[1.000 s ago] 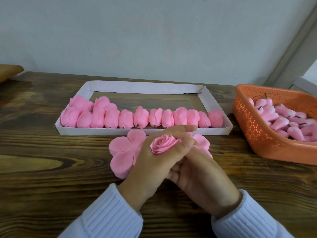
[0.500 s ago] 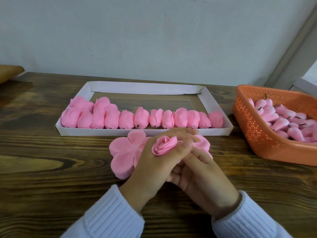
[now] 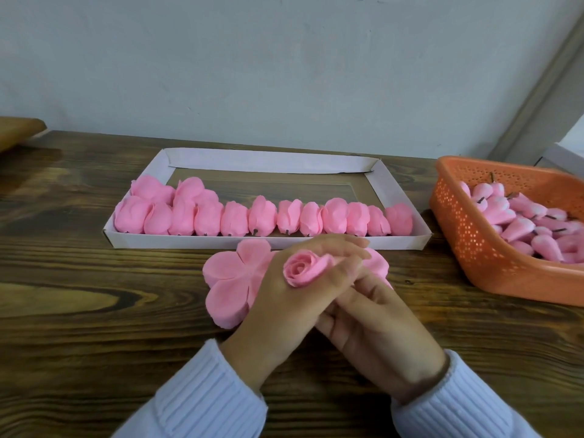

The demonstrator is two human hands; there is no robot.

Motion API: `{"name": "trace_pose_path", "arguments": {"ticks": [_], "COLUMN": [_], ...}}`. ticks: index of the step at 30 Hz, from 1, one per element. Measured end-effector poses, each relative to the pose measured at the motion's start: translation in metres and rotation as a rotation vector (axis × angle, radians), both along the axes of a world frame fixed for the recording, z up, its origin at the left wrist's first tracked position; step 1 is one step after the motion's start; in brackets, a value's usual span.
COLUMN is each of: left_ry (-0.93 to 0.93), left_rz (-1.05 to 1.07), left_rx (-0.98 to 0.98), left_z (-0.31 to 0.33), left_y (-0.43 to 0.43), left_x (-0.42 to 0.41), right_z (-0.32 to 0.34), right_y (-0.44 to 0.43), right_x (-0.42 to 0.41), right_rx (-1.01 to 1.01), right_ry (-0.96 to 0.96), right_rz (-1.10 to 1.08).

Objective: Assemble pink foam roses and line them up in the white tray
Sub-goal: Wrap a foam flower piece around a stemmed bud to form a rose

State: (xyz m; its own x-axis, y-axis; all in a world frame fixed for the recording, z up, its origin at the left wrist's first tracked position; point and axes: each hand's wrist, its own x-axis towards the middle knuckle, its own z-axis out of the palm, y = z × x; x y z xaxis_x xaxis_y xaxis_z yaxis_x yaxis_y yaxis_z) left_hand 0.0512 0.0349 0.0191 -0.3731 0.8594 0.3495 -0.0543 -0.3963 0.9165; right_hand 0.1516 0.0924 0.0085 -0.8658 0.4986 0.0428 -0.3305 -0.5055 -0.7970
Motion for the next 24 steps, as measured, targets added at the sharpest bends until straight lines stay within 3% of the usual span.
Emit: {"name": "trace_pose_path", "arguments": {"ticks": [4,11,17,24], "left_ry": [-0.002,-0.073,0.058,-0.005], "left_rz": [0.009,-0.051,0.136,0.129], "left_rx": [-0.015,-0.031,0.174,0.099], "left_z": [-0.003,0.0003,-0.0031,-0.0045], "left_y": [0.0002,-0.003,0.0012,0.0042], "left_x": [-0.0021,-0.0019,0.0019,0.0057], "right_z": [0.0048,0.0038,0.0091,0.0101], "right_y": [-0.0008,-0.0002,-0.0036,-0.0038], "right_x": [0.0003,-0.0011,-0.0009,-0.0016], "right_rx": [0.065,-0.003,-0.053,-0.018], "right_ry": [0.147,-0.107,0.111,0.089], "right_rz": [0.052,-0.001,-0.093,-0.274]}}
